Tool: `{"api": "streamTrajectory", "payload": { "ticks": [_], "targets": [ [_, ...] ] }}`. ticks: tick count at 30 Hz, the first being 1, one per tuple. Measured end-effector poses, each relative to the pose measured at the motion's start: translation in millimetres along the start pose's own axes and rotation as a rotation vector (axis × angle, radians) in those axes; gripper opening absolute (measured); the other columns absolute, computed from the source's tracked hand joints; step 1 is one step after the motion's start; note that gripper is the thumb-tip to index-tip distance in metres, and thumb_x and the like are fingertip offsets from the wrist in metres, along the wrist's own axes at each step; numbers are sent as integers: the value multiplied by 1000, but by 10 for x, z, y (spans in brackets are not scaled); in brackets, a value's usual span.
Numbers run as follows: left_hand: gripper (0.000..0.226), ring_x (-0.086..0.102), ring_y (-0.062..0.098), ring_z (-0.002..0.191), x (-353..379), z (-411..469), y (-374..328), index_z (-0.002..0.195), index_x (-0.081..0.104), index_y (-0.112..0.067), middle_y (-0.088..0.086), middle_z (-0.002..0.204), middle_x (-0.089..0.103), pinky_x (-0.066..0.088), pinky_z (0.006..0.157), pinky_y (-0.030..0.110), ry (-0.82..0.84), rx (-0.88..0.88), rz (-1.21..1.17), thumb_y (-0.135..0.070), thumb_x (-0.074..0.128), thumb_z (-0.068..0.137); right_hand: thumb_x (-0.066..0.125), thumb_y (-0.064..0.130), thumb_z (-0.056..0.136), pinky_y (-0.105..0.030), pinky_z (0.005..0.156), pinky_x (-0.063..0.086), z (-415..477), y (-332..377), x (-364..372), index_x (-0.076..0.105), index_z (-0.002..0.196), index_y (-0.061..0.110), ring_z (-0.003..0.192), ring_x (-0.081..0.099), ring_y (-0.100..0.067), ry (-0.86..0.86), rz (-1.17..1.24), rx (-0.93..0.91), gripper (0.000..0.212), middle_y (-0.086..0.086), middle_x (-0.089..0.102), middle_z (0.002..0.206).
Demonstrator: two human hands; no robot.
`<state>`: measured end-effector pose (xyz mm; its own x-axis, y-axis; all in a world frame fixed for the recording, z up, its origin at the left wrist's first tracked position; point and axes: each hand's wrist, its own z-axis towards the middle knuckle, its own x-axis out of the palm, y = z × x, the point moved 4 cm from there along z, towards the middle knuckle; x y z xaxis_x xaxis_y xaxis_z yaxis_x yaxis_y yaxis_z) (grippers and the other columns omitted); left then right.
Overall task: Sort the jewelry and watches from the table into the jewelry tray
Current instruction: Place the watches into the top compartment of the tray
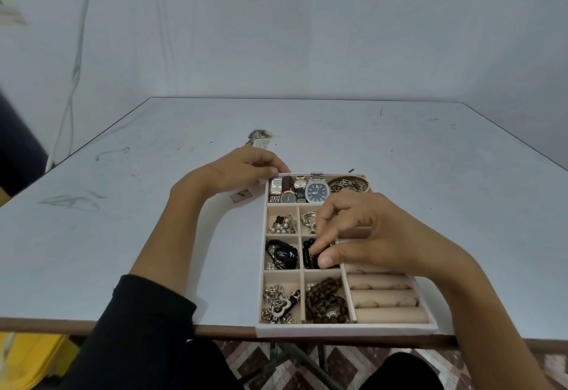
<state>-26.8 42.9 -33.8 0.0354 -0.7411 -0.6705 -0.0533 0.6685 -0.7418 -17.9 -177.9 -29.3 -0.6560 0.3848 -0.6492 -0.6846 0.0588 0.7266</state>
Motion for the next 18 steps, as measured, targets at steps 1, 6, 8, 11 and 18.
{"api": "streamTrajectory", "payload": {
  "ticks": [1, 6, 8, 11, 18],
  "targets": [
    [23, 59, 25, 106, 0, -9, 4, 114, 67, -12, 9, 112, 67, 46, 96, 34, -10, -4, -10, -11, 50, 98, 79, 30, 74, -23, 84, 48, -17, 16, -21, 79, 88, 23, 94, 62, -15, -38, 29, 13, 15, 6, 66, 91],
    [25, 60, 15, 97, -44, -150, 72, 121, 60, -20, 5, 112, 64, 49, 90, 23, -112, -47, -55, -19, 48, 99, 64, 34, 88, -21, 93, 44, -164, 31, -213, 73, 104, 29, 109, 58, -7, -460, 89, 82, 19, 11, 64, 110],
    [31, 56, 12, 114, -27, -286, 101, 130, 54, -22, -1, 127, 60, 45, 100, 27, -186, -83, -108, -24, 47, 100, 56, 40, 90, -25, 102, 40, -258, -38, -218, 66, 115, 36, 120, 50, 0, -610, 146, 192, 27, 18, 56, 125],
    [42, 42, 4, 128, 119, -567, 35, 141, 45, -22, -9, 142, 47, 29, 103, 18, -312, -83, -96, -30, 43, 100, 44, 59, 88, -28, 107, 29, -379, -122, -127, 47, 131, 51, 133, 34, 3, -635, 268, 412, 44, 27, 35, 146],
    [52, 19, -9, 138, 678, -1065, -225, 139, 31, -56, -36, 147, 25, 14, 118, 37, -369, -127, -508, -68, 42, 89, 42, 70, 82, -37, 109, 38, -441, -191, -2, 45, 134, 50, 124, 49, 2, -561, 512, 533, 55, 27, 49, 138]
  ]
}}
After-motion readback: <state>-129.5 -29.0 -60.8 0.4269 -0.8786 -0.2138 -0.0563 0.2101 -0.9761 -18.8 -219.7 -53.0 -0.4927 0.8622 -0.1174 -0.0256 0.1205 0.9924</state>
